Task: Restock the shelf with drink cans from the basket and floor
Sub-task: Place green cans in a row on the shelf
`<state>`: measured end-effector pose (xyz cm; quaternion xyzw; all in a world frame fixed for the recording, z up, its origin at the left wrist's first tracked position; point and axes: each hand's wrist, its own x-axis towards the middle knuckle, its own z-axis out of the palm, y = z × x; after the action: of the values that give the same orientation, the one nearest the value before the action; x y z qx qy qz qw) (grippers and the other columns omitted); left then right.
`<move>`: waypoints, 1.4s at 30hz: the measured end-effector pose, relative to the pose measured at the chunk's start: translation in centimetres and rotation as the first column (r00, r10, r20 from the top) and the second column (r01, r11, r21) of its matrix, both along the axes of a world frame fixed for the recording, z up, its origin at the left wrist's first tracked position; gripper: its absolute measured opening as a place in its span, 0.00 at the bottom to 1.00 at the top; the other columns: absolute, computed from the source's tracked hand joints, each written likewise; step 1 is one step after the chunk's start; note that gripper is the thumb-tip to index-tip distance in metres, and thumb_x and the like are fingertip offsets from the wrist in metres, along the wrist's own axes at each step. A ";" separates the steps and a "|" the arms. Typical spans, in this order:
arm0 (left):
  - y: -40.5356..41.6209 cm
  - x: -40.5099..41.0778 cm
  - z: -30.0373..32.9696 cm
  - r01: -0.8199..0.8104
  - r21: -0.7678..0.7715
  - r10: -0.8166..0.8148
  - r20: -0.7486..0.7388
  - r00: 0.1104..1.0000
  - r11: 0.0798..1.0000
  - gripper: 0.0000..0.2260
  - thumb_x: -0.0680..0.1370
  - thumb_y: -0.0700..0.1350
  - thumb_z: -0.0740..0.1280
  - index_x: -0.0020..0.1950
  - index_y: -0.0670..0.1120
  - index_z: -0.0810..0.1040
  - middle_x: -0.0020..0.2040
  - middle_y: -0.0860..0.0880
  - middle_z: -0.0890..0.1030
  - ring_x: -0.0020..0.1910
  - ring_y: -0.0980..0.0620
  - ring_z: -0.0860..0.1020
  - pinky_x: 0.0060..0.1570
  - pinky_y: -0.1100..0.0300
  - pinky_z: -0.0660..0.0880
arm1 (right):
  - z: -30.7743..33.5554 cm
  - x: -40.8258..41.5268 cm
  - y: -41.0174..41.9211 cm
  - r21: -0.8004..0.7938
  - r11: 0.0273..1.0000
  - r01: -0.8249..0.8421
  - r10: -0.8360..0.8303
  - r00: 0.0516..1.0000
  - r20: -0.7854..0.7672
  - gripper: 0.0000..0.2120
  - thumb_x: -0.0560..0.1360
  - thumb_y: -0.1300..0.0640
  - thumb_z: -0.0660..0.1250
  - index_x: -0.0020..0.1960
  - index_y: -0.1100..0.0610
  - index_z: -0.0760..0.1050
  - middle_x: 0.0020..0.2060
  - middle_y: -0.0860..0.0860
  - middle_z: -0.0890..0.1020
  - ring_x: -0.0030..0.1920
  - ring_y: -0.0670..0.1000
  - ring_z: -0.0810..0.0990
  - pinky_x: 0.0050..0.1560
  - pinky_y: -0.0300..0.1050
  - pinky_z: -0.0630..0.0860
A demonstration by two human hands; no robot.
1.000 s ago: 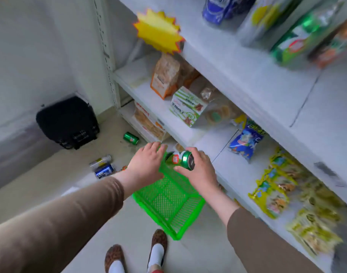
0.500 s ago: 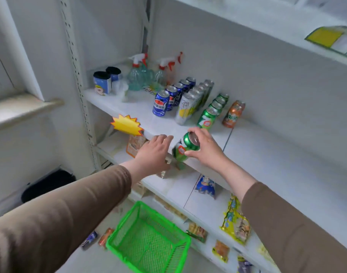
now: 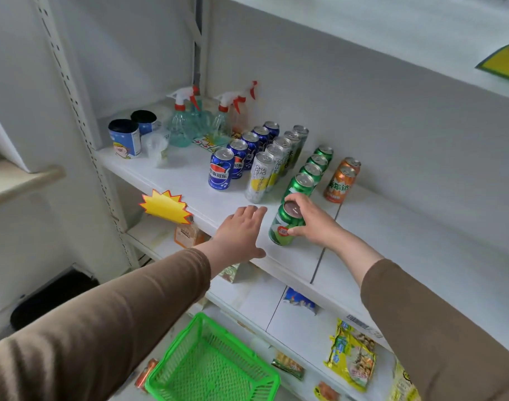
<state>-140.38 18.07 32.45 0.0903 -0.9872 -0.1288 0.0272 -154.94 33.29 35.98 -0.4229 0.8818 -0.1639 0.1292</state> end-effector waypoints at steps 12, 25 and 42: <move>-2.0 -1.5 -1.1 0.042 -0.002 -0.042 0.032 0.999 0.999 0.47 0.72 0.59 0.73 0.80 0.48 0.49 0.77 0.46 0.59 0.75 0.45 0.59 0.72 0.51 0.62 | -6.2 2.8 -0.2 -0.369 0.682 0.632 -0.529 0.774 0.347 0.44 0.63 0.46 0.82 0.70 0.50 0.58 0.65 0.50 0.72 0.61 0.51 0.73 0.58 0.46 0.71; -1.7 -2.7 -2.0 0.046 -0.017 -0.046 0.032 0.998 0.999 0.46 0.72 0.59 0.72 0.80 0.47 0.48 0.77 0.45 0.58 0.75 0.44 0.58 0.72 0.52 0.61 | -7.8 0.7 -3.5 -0.441 0.620 0.649 -0.585 0.757 0.290 0.30 0.68 0.53 0.79 0.63 0.55 0.67 0.61 0.53 0.77 0.60 0.55 0.77 0.56 0.47 0.75; -1.9 -1.3 -3.9 -0.036 0.010 0.036 -0.022 0.999 0.999 0.43 0.73 0.58 0.72 0.80 0.48 0.50 0.77 0.46 0.59 0.75 0.45 0.59 0.73 0.51 0.61 | -8.1 0.9 -3.2 -0.501 0.584 0.639 -0.570 0.762 0.308 0.34 0.67 0.52 0.80 0.64 0.56 0.65 0.63 0.53 0.73 0.61 0.54 0.73 0.54 0.45 0.72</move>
<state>-141.73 16.19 28.59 0.1068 -0.9844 -0.1338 0.0400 -154.07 30.11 27.86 -0.1053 0.8699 -0.4815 -0.0193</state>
